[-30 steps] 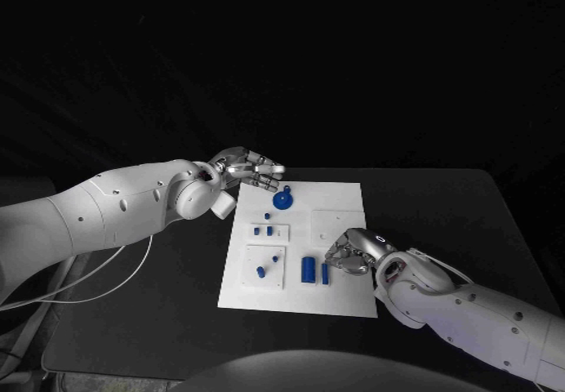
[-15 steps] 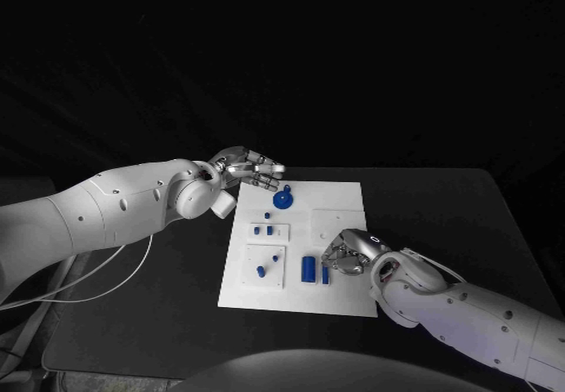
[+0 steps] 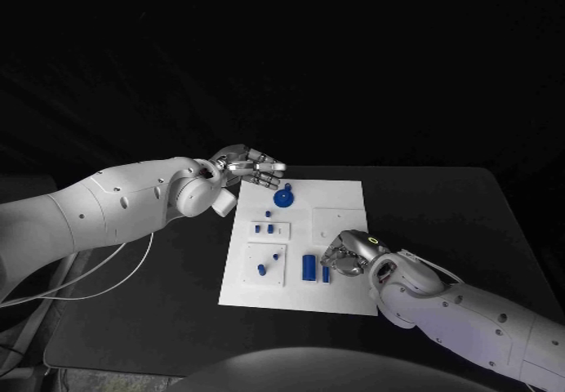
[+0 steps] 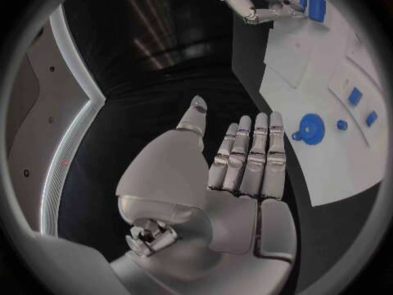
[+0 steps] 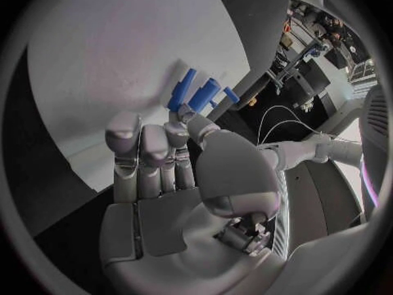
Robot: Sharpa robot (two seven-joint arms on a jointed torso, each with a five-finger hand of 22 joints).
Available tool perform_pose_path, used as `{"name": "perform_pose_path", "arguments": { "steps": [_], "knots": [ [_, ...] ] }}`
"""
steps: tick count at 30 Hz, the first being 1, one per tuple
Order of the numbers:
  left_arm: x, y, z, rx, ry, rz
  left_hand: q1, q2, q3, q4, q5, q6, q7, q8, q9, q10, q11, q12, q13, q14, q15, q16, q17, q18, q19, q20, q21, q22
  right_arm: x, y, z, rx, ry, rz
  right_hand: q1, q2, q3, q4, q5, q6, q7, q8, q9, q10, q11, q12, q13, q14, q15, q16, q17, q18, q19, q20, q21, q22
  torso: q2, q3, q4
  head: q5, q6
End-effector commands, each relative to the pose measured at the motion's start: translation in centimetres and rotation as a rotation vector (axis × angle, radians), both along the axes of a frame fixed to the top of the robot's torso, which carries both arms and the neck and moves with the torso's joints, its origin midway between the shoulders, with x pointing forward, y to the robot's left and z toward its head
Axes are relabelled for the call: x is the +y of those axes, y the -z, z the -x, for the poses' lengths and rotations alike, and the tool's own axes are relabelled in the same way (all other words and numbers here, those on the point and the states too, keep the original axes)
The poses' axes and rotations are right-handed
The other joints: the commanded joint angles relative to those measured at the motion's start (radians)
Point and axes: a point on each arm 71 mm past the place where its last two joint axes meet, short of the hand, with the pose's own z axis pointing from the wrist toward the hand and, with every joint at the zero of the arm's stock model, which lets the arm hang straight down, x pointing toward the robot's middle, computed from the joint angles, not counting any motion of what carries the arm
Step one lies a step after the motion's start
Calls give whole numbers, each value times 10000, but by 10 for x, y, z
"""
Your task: Assemble the parts on the task board
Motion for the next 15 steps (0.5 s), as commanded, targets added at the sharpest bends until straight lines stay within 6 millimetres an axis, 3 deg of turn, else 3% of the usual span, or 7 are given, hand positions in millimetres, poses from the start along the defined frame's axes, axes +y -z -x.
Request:
{"name": "perform_pose_path", "arguments": {
  "steps": [1,15],
  "knots": [
    [-2,-1,1,-30,158,57,-20,117,-12,-44,-22,-78,-13,-15,-16,-54,-16,7,6,-36,-1,-4,3,39,-73,8,-11,-5,-6,9,2,-8,21,508,53,112,-16,-50,-53,91,12,51,20,58,19,70,17,114,37,52,21,-97,191,21,93,1039,-2,8,-1,12,-8],
    [-2,0,1,-19,178,60,-38,151,-27,-58,-21,-80,-11,-14,-16,-56,-15,8,7,-40,0,-4,3,39,-77,9,-11,-5,-5,15,2,-235,-59,-453,77,219,-272,-31,-53,67,-7,50,19,72,11,27,71,106,21,36,49,-80,163,8,202,1038,2,8,5,27,-5]
  ]
}}
